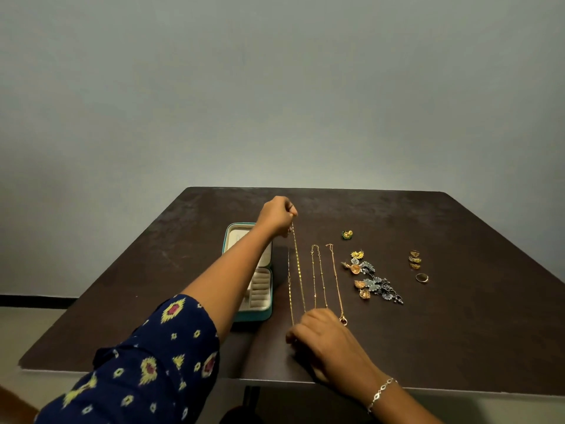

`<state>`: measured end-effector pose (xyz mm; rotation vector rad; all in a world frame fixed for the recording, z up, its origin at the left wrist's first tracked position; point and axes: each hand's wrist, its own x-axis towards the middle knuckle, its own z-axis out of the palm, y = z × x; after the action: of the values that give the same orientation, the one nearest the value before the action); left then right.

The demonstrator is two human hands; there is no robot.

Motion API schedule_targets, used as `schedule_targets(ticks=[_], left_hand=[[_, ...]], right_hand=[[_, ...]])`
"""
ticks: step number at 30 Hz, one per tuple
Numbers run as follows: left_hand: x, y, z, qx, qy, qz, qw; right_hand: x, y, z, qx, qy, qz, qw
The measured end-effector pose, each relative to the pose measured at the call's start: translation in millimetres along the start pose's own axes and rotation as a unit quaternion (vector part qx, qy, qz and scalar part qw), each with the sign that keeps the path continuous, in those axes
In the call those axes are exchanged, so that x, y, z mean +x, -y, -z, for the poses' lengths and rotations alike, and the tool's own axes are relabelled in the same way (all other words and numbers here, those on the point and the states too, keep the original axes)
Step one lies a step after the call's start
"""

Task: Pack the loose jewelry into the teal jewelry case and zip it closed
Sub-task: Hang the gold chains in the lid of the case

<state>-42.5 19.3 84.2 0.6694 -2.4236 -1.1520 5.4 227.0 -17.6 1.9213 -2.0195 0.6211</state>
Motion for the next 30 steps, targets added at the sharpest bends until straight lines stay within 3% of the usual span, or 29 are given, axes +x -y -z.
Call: schedule_targets(ticks=[5, 8, 10, 13, 15, 17, 24, 30], left_hand=[[-20.1, -3.7, 19.7, -0.18, 0.036, 0.077, 0.98], [-36.8, -5.9, 29.7, -0.224, 0.054, 0.093, 0.969], [-50.8, -8.0, 35.0, -0.239, 0.063, 0.094, 0.964], [-77.0, -13.1, 40.7, -0.273, 0.062, 0.097, 0.955], [-97.5, -15.9, 44.0, -0.299, 0.059, 0.094, 0.948], [-120.8, -17.9, 47.0, -0.324, 0.06, 0.086, 0.94], [-184.3, -17.5, 48.9, -0.361, 0.088, 0.096, 0.924], [-201.5, -23.1, 44.9, -0.329, 0.087, 0.063, 0.938]], right_hand=[[-11.6, 6.6, 13.6, 0.013, 0.008, -0.013, 1.0], [-15.7, 11.4, 24.9, 0.13, 0.002, -0.083, 0.988], [-15.4, 18.3, 33.6, 0.254, -0.026, -0.154, 0.954], [-12.7, 26.4, 49.1, 0.42, -0.065, -0.246, 0.871], [-10.3, 30.0, 60.6, 0.481, -0.079, -0.273, 0.829], [-8.6, 35.1, 70.7, 0.503, -0.093, -0.28, 0.813], [-2.3, 54.7, 84.7, 0.491, -0.088, -0.235, 0.834], [0.0, 63.7, 82.5, 0.477, -0.081, -0.206, 0.851]])
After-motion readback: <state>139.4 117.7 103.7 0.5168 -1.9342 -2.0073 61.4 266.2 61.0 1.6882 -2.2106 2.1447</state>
